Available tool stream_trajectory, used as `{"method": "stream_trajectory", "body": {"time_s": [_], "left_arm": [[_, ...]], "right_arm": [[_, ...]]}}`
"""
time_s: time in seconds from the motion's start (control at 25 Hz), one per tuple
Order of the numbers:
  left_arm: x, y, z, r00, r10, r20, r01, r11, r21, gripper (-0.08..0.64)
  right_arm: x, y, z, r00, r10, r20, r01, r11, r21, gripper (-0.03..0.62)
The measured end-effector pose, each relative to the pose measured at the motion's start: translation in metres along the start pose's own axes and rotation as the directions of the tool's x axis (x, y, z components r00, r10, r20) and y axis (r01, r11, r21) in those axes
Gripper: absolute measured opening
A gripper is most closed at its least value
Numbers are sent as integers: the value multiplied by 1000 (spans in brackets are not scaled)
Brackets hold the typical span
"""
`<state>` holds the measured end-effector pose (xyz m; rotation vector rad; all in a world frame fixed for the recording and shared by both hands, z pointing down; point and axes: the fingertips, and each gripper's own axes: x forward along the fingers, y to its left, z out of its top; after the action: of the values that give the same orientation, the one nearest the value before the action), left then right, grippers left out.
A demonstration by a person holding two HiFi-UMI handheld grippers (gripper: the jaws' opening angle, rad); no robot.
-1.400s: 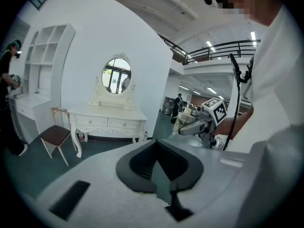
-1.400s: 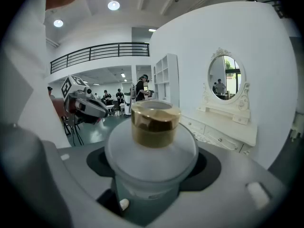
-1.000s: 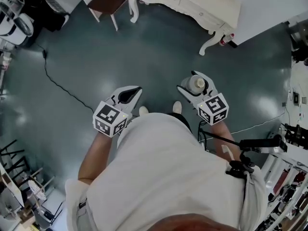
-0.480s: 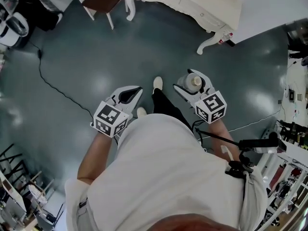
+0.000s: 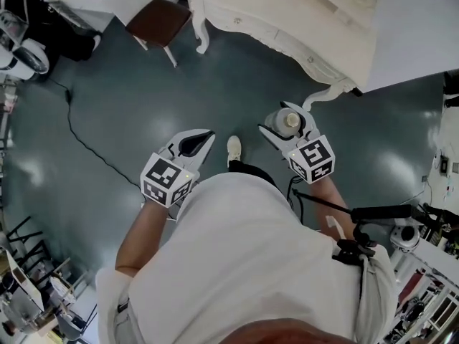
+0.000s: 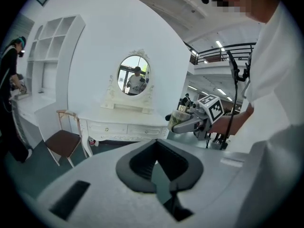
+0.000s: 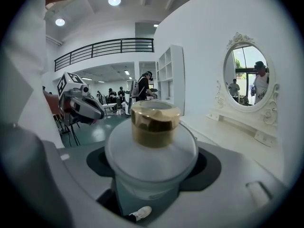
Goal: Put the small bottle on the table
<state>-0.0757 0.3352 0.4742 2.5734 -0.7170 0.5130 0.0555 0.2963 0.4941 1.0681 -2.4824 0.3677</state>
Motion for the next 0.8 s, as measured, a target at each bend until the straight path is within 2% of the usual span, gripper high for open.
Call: {"method": "stream_trajectory", "body": {"time_s": [0.08,0.2,0.48,0.64,0.8], "left_arm": [[17,20,24,1000,18,11,-18,1000,-1,3],[21,21,44,999,30,17,-30,999,20,3],[57,52,87,1000,15,-14,-14,999,35,3],[69,86,107,1000,-15,-17,16,999,44,3],[90,130,134,997,-76,-9,76,996,53,3]], "right_arm": [[17,-25,14,1000,20,2,-20,999,-27,345],[23,-34,32,999,27,18,-26,997,-66,345],[49,-96,51,1000,2,8,-1,999,-38,345],[74,-122,66,1000,-26,-10,26,999,-26,345],[109,-155,86,997,-66,-33,66,998,-16,345]]}}
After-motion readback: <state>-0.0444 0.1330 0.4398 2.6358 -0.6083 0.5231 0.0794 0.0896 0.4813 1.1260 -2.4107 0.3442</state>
